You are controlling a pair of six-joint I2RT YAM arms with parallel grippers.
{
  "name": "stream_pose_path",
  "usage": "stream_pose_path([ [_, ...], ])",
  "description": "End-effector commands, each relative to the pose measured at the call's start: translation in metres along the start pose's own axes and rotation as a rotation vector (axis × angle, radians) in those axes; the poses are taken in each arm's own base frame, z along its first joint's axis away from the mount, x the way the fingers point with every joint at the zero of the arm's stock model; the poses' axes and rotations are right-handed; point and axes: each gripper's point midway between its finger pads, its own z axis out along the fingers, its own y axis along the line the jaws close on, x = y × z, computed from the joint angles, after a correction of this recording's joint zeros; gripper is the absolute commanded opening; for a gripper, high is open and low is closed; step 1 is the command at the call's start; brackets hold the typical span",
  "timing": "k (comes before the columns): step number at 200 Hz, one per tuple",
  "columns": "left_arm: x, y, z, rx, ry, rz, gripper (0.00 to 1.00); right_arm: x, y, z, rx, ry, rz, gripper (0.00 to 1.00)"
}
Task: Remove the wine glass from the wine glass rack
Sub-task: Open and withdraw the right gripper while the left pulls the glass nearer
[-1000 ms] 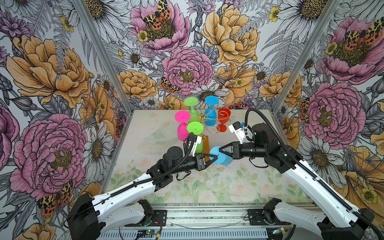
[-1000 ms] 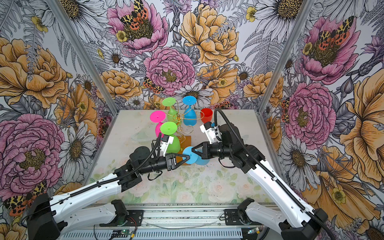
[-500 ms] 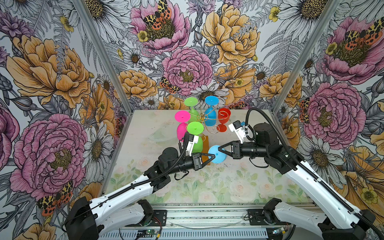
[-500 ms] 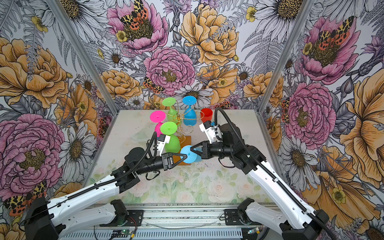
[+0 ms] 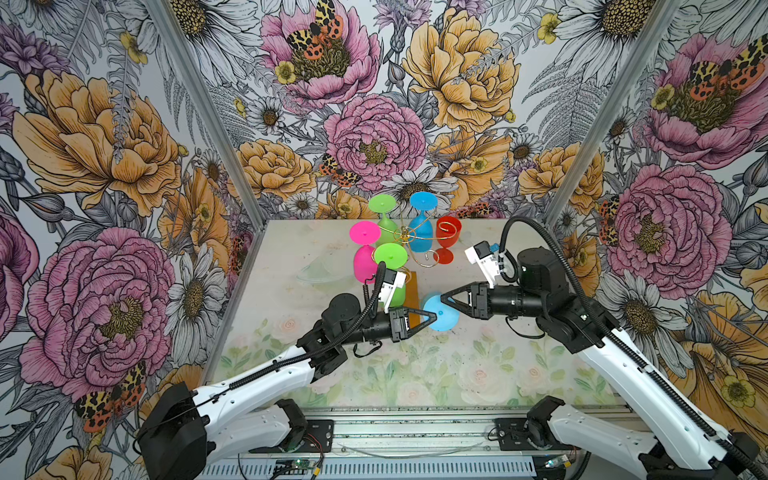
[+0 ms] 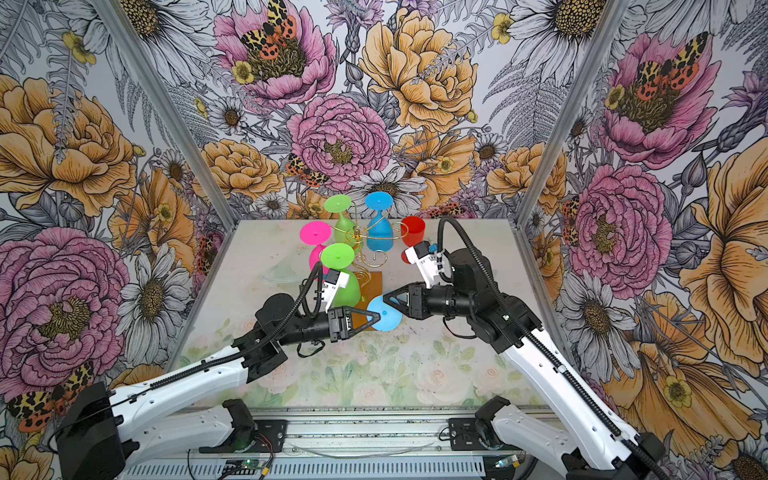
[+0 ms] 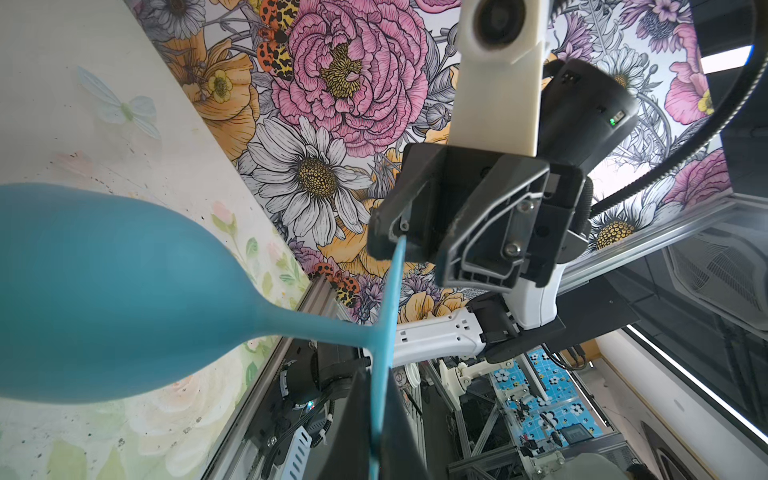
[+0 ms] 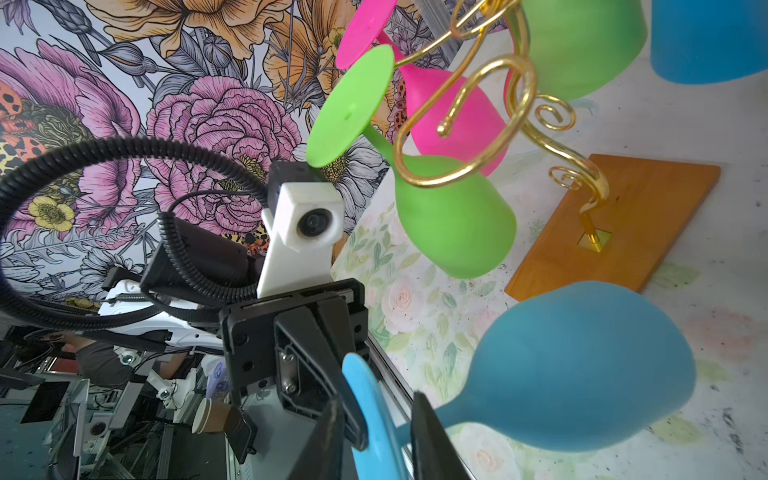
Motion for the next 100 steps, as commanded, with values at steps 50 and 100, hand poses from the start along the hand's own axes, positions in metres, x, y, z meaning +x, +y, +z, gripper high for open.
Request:
stream_pose_path([
  [50,0.018,-0.031,-0.004,0.052,0.068,0.201,0.0,-0.023,-0.02,-0.037,0.065,-0.152,0.063,0.51],
  [100,0.041,-0.024,-0.005,-0.143,0.199,0.511,0.0,-0.03,-0.082,-0.043,0.305,-0.194,0.191,0.53],
])
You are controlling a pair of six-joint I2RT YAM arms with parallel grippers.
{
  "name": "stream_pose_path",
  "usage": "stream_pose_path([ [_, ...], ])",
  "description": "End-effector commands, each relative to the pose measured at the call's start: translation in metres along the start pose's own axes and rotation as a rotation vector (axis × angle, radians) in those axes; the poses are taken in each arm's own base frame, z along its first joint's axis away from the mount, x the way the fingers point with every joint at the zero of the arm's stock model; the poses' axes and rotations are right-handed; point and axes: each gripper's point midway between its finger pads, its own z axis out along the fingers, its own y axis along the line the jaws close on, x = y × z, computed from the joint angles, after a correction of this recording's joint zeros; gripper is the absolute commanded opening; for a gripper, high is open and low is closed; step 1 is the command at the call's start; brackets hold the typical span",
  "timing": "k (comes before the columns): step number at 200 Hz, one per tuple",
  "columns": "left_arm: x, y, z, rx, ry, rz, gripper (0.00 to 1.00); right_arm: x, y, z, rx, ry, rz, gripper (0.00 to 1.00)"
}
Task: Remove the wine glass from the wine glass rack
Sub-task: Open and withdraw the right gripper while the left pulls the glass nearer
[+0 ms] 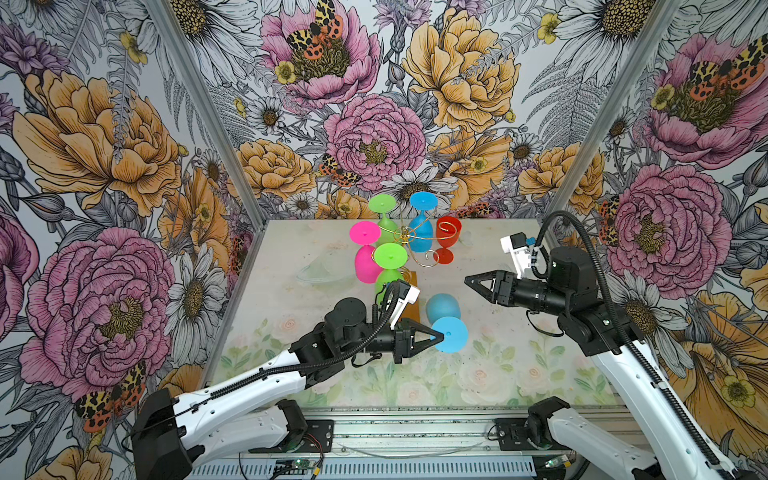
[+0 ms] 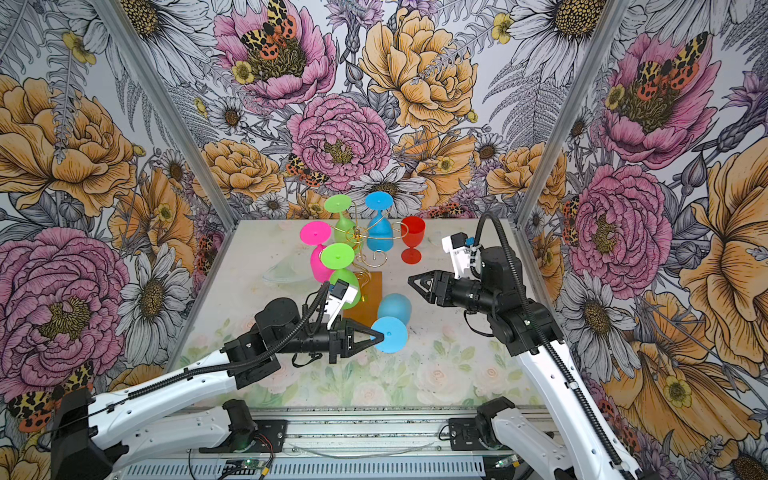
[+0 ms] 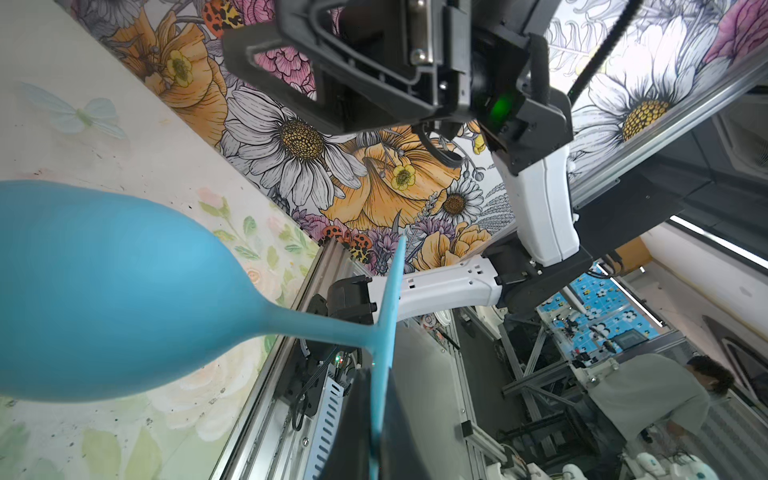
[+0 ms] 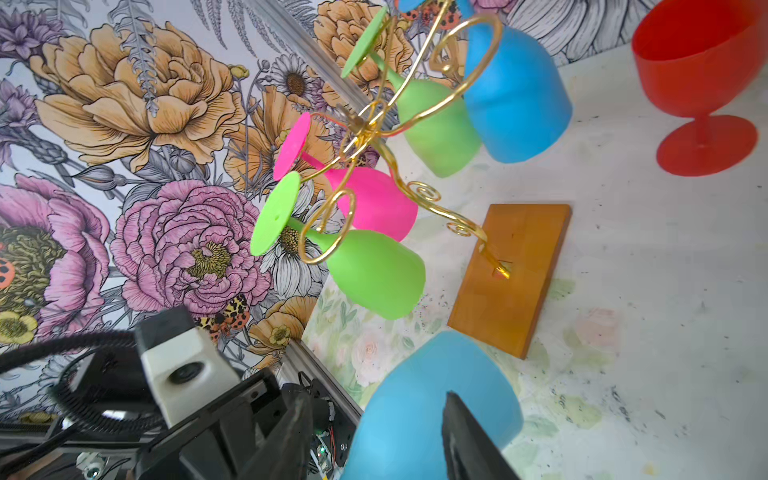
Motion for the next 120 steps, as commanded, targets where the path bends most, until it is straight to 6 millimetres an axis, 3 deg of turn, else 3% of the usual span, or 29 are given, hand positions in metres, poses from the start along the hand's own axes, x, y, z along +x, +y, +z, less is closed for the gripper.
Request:
stream_pose_path([
  [1,0.009,0.011,-0.005,-0.145,0.078,0.217,0.0,-0.003,-0.032,0.004,0.14,-0.01,0.062,0.53],
  [24,0.017,0.022,-0.007,-0.252,0.14,0.319,0.0,-0.007,-0.054,0.006,0.248,-0.008,0.091,0.51],
  [50,0.025,0.028,-0.006,-0.305,0.199,0.426,0.0,-0.014,-0.064,0.007,0.317,0.0,0.103,0.51],
  [120,0.063,0.035,0.002,-0.378,0.354,0.86,0.0,-0.016,-0.072,0.015,0.364,0.069,0.118,0.52],
])
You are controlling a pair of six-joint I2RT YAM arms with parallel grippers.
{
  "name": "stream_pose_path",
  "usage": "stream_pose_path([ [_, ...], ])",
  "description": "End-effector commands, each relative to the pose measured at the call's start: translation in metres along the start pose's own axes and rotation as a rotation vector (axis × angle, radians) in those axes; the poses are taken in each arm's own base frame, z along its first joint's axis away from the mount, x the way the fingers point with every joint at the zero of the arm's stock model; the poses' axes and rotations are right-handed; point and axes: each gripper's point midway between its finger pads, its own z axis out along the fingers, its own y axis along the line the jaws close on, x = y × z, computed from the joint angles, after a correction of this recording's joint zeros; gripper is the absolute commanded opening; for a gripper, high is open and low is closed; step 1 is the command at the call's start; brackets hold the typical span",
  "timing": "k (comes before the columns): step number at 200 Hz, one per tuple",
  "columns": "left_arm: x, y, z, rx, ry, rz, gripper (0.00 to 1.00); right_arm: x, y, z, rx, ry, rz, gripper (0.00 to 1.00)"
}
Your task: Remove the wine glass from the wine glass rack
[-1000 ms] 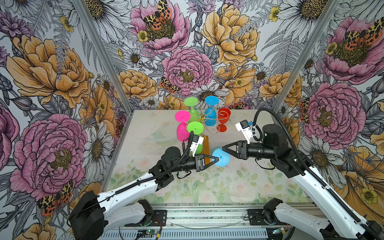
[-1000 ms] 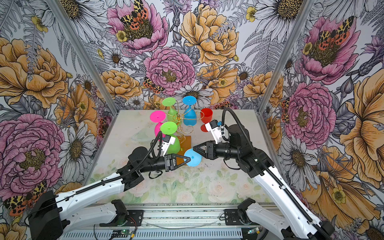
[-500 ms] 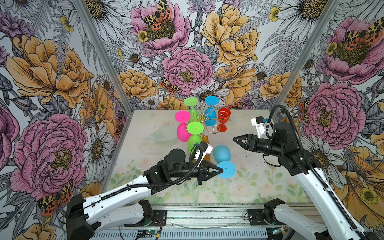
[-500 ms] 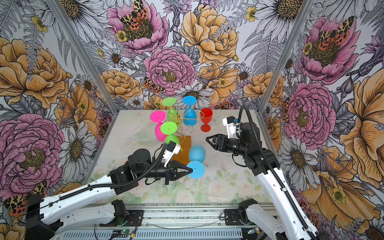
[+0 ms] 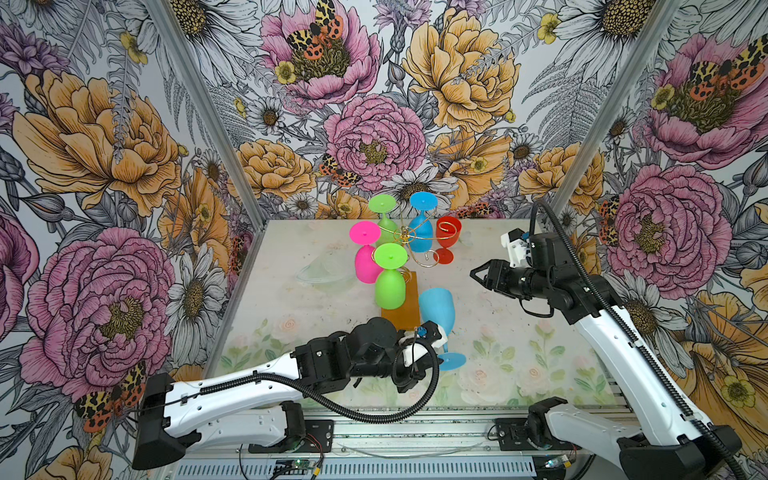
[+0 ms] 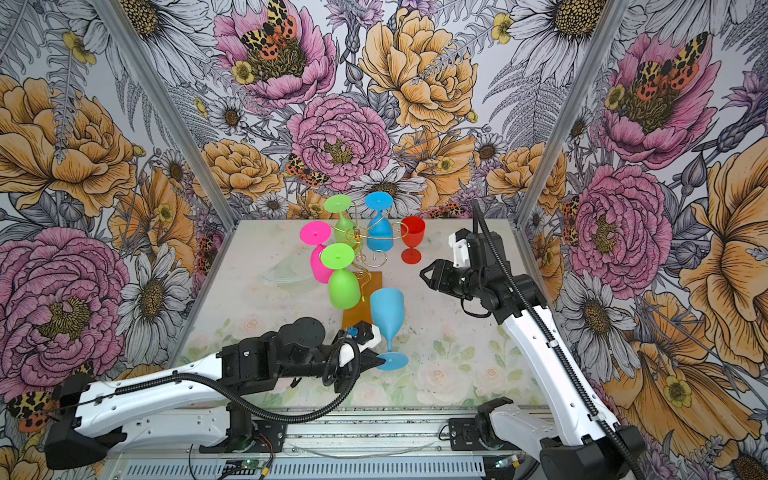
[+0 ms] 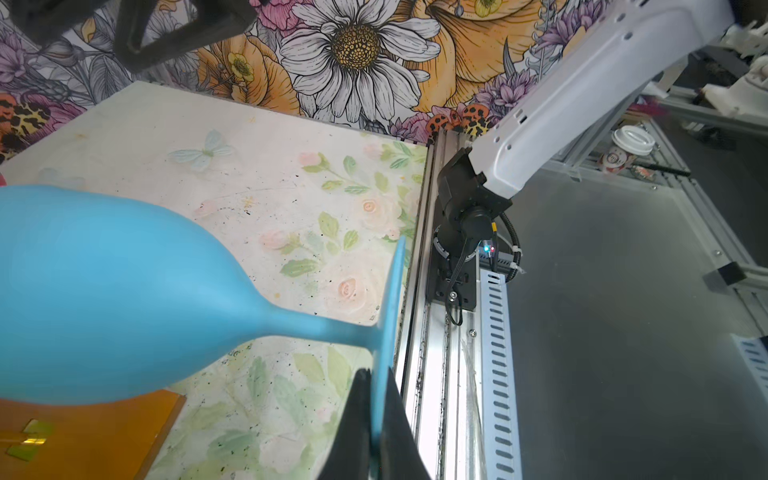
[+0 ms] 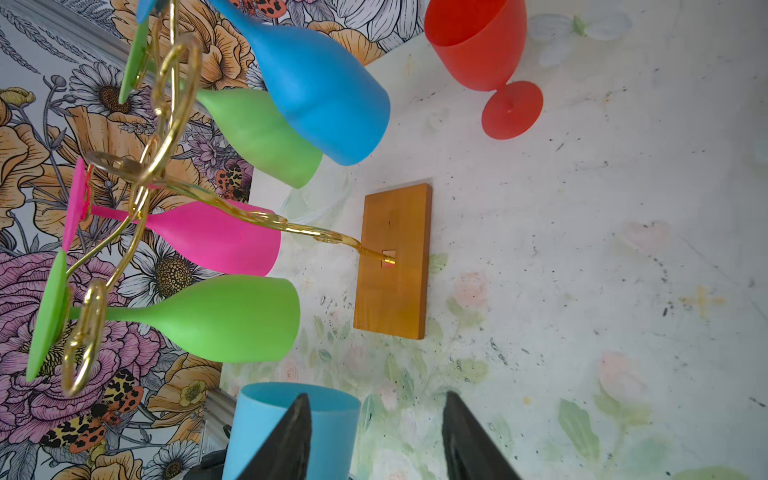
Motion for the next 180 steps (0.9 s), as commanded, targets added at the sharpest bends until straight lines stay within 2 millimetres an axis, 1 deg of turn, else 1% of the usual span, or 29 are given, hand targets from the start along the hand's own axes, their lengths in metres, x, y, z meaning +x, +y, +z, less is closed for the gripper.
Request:
stream_pose_path([
  [1,0.013,0.01,0.004,-0.104,0.067,0.216,0.0,-0.005,-0.002,-0.002,0.027,0.005,-0.012,0.52],
  [15,0.023,0.01,0.008,-0.111,0.109,0.303,0.0,-0.006,0.001,-0.001,0.018,0.018,-0.013,0.52],
  [18,0.025,0.001,0.01,-0.089,0.113,0.337,0.0,-0.007,0.002,-0.001,0.016,0.018,-0.014,0.52],
  [24,0.029,-0.002,0.012,-0.088,0.127,0.383,0.0,-0.007,0.003,0.0,0.013,0.024,-0.014,0.52],
  [44,0.04,0.001,0.019,-0.138,0.183,0.509,0.0,-0.007,0.008,0.001,-0.008,0.041,-0.03,0.52],
  [49,0.042,0.007,0.02,-0.177,0.203,0.54,0.0,-0.007,0.009,0.001,-0.011,0.046,-0.033,0.52],
  [82,0.055,0.023,0.026,-0.291,0.31,0.732,0.0,0.0,0.011,0.003,-0.017,0.105,-0.046,0.51],
  [110,0.063,0.042,0.024,-0.402,0.408,0.888,0.0,0.005,0.013,0.002,-0.006,0.153,-0.082,0.51],
  [134,0.063,0.055,0.021,-0.484,0.448,0.98,0.0,0.01,0.017,0.001,-0.012,0.193,-0.102,0.51],
  [155,0.055,0.063,0.017,-0.576,0.425,1.044,0.0,0.014,0.02,0.001,-0.012,0.222,-0.126,0.5],
  [180,0.059,0.07,0.015,-0.641,0.461,1.136,0.0,0.017,0.025,0.003,-0.011,0.243,-0.154,0.49],
])
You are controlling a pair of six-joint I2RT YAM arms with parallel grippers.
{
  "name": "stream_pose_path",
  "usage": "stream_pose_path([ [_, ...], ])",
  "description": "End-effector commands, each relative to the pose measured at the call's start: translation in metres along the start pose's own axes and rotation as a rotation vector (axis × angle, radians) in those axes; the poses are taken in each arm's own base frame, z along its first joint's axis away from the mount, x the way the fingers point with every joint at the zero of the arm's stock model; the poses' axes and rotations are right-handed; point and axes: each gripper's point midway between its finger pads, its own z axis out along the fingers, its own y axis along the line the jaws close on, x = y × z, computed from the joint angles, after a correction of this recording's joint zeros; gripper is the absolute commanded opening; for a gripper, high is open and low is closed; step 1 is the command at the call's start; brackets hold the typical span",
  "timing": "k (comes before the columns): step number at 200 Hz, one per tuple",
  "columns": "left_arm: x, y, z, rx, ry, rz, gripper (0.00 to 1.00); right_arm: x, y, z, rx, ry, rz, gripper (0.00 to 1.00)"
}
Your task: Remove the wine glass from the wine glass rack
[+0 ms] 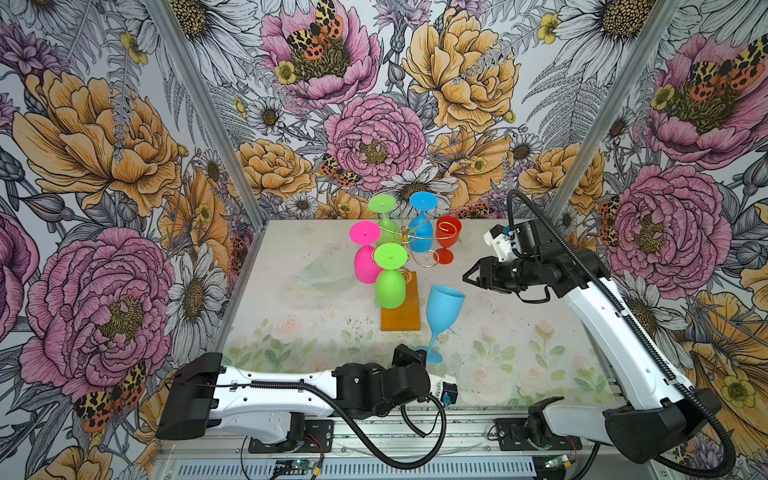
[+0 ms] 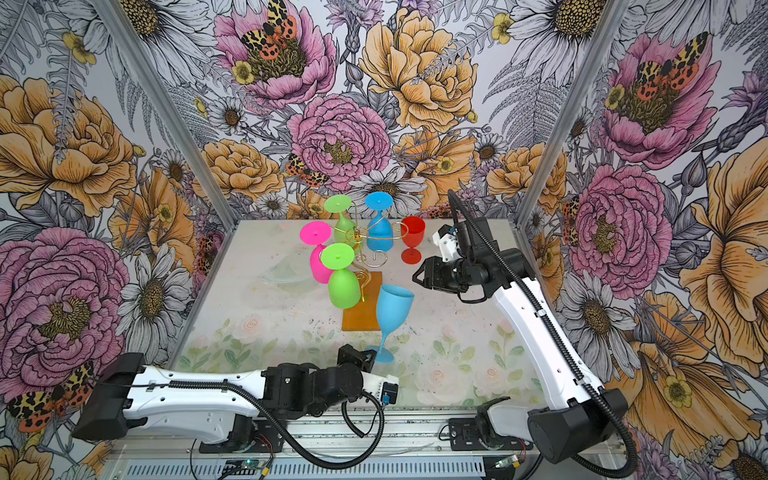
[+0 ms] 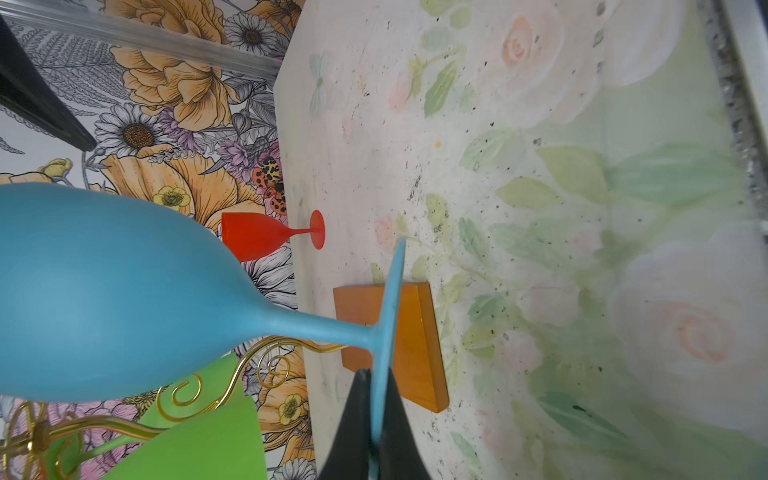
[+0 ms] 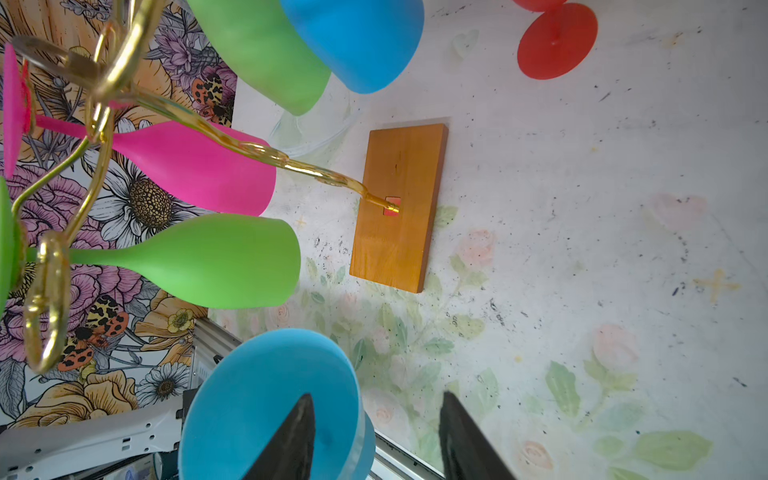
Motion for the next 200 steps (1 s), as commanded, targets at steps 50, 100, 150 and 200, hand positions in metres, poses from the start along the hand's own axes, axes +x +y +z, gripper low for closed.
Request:
stream_pose_path([
  [50,0.014,0.027,0.001,-0.205,0.108,0.105,0.0,0.011,0.024,0.007,-0.034,0.094,-0.088,0.49],
  [100,0.02,0.025,0.004,-0.243,0.144,0.145,0.0,0.012,0.032,0.01,-0.057,0.113,-0.103,0.45],
  [150,0.024,0.023,0.008,-0.27,0.181,0.18,0.0,0.017,0.036,0.011,-0.075,0.132,-0.104,0.34],
  [200,0.025,0.03,0.007,-0.311,0.203,0.182,0.0,0.023,0.037,0.014,-0.097,0.158,-0.104,0.26],
])
